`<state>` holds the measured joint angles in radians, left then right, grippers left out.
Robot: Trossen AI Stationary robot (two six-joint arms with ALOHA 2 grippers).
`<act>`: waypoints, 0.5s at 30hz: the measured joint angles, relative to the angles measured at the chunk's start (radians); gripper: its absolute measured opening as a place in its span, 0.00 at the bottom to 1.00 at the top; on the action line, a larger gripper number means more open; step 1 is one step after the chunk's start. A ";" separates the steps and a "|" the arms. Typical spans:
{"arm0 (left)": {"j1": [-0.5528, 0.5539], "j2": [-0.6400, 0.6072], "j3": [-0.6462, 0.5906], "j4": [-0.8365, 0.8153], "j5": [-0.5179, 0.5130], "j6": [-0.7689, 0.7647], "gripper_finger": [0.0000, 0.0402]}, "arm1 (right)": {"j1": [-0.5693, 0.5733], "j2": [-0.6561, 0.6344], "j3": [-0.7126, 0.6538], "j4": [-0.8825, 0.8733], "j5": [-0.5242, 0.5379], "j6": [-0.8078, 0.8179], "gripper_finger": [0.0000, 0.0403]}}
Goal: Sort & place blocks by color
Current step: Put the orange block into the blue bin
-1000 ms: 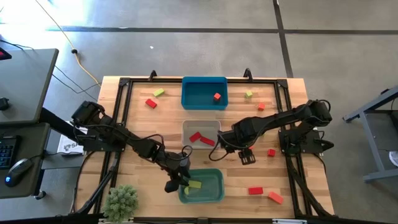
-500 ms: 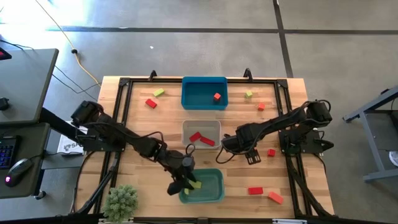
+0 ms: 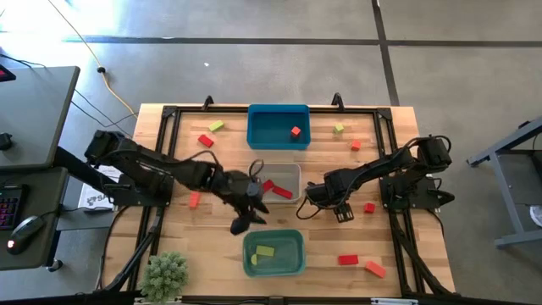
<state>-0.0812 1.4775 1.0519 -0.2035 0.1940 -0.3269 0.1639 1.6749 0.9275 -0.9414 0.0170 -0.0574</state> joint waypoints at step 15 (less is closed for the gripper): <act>0.292 -0.072 -0.002 -0.117 0.000 0.148 0.42 | -0.009 -0.002 -0.026 0.067 -0.073 0.149 0.26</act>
<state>0.2113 1.4060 1.0499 -0.3208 0.1944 -0.1793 0.1547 1.6730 0.9020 -0.8747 -0.0558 0.0914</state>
